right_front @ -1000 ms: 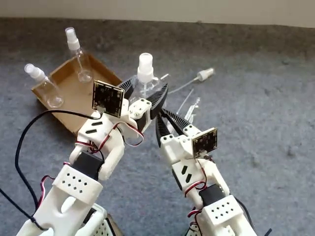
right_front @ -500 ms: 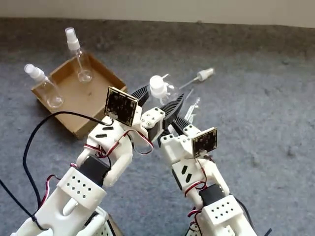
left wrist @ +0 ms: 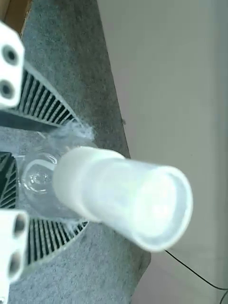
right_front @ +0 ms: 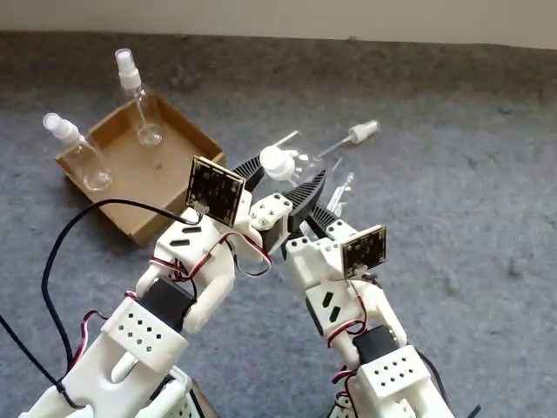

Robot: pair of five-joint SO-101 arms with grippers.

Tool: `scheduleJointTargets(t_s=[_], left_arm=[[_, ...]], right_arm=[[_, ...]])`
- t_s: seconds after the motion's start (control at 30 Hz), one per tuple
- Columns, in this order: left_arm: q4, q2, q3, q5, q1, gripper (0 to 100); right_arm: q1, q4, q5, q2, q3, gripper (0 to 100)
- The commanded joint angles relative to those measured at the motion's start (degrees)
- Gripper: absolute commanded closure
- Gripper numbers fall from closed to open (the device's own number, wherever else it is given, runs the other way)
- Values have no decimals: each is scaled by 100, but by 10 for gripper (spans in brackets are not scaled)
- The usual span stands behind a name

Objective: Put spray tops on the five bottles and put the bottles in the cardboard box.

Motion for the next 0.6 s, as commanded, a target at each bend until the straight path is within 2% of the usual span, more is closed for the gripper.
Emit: scheduleJointTargets(t_s=[0.0, 0.13, 0.37, 0.47, 0.57], left_arm=[[0, -110, -66, 26, -418, 958], [0, -110, -66, 26, -875, 958], [18, -110, -75, 9, -1780, 958], [18, -92, -136, -492, -2070, 958], [26, -92, -163, -642, -2299, 958]], right_arm=[[127, 374, -26, -57, 892, 972], [136, 734, -26, -57, 892, 972], [163, 743, -26, -57, 901, 972], [163, 743, -26, -31, 901, 972], [163, 743, -26, -31, 901, 972]])
